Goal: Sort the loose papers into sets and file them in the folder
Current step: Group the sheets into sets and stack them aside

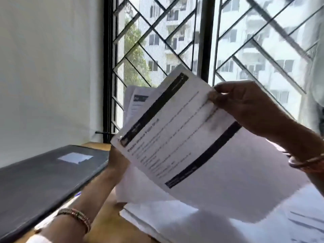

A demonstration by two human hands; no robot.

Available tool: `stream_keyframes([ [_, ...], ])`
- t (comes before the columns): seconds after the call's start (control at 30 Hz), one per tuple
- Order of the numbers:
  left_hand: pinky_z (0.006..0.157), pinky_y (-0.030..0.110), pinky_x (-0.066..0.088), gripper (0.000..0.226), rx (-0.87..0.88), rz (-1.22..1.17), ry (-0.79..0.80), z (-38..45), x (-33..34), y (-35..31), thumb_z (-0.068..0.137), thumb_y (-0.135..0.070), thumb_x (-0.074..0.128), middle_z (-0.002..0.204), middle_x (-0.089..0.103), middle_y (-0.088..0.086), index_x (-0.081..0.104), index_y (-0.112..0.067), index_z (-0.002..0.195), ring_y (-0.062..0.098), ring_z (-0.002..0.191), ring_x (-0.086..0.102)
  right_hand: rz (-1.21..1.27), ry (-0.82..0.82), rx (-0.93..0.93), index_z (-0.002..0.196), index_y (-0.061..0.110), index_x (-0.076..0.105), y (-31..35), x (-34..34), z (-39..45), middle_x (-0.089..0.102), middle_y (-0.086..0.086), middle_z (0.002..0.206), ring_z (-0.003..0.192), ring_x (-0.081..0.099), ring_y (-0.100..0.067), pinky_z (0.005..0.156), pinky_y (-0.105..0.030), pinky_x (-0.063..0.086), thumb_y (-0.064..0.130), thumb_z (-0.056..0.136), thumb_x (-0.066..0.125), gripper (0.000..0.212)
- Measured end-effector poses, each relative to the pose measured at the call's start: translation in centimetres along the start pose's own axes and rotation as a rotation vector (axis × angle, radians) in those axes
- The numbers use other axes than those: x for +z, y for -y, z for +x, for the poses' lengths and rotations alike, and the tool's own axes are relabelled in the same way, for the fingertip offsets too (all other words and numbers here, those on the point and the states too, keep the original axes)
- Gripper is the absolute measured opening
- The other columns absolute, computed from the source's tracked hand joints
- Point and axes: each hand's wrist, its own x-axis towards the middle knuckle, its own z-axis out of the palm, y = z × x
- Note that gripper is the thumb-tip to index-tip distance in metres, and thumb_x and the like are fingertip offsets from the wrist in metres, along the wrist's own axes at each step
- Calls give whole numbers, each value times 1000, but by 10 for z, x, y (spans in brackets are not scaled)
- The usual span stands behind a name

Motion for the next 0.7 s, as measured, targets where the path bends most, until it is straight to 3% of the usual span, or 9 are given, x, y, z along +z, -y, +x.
stream_keyframes([
  [0.1,39,21,28,37,52,-24,1,-6,12,-7,92,-26,59,50,39,-1,47,-13,59,7,40,35,-117,-352,77,71,17,62,-39,-6,12,57,12,49,43,49,1,43,-9,32,7,95,55,27],
  [0.2,35,10,33,33,10,-166,64,-15,23,-14,93,-18,51,46,52,-7,59,-12,62,-2,34,44,-293,-473,144,76,12,65,-81,8,4,55,11,56,52,53,4,47,-9,33,8,93,55,20],
  [0.3,43,16,47,41,-54,-264,162,-16,29,-12,94,-11,52,58,67,-5,75,-17,60,3,48,60,-322,-554,201,77,7,65,-109,22,-9,53,6,54,51,51,-2,49,-13,33,12,95,55,21],
  [0.37,53,22,54,31,-56,-260,192,-18,31,-11,92,-19,54,75,73,1,78,-21,73,12,65,67,-313,-591,260,73,6,63,-120,25,-14,50,5,51,49,46,-6,49,-21,30,12,95,55,24],
  [0.43,64,30,55,21,-60,-246,208,-21,33,-12,89,-24,58,88,74,9,76,-12,87,23,79,67,-299,-581,322,71,6,61,-126,26,-17,45,8,50,49,41,-10,49,-24,28,15,96,54,28],
  [0.63,53,25,54,15,-64,-274,186,-32,40,-23,83,-22,66,84,75,6,72,-11,92,19,71,72,-237,-515,403,74,9,64,-128,27,-17,49,7,53,50,43,-8,49,-22,34,21,97,53,28],
  [0.7,54,28,55,21,-80,-287,195,-34,40,-26,86,-28,63,86,75,7,73,-12,94,23,75,72,-267,-555,363,73,10,63,-123,26,-16,51,6,53,47,44,-4,45,-14,33,19,96,53,27],
])
